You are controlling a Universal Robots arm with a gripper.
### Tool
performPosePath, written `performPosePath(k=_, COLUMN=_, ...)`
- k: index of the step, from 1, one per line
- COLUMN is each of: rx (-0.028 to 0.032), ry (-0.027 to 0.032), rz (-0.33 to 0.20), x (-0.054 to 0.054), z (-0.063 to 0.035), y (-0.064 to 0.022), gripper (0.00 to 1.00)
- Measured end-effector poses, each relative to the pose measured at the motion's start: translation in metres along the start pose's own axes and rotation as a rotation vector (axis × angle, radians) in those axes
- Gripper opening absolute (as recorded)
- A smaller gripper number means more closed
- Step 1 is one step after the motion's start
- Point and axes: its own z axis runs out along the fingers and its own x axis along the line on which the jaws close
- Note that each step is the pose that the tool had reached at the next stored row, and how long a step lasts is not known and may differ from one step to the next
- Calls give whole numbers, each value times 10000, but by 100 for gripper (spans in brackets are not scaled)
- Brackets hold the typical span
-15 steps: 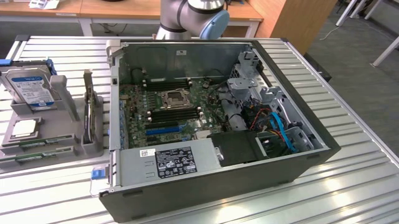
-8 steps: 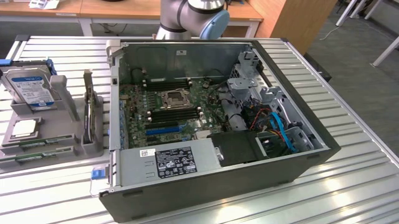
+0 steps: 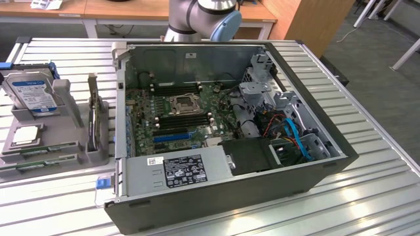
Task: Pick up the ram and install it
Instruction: 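Pick up the ram and move it above insertion slot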
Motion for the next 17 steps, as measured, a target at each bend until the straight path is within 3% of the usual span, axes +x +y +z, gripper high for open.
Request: performPosePath(k=17, rx=-1, ry=1, rz=-1, x=0, z=87, y=-4, gripper=10)
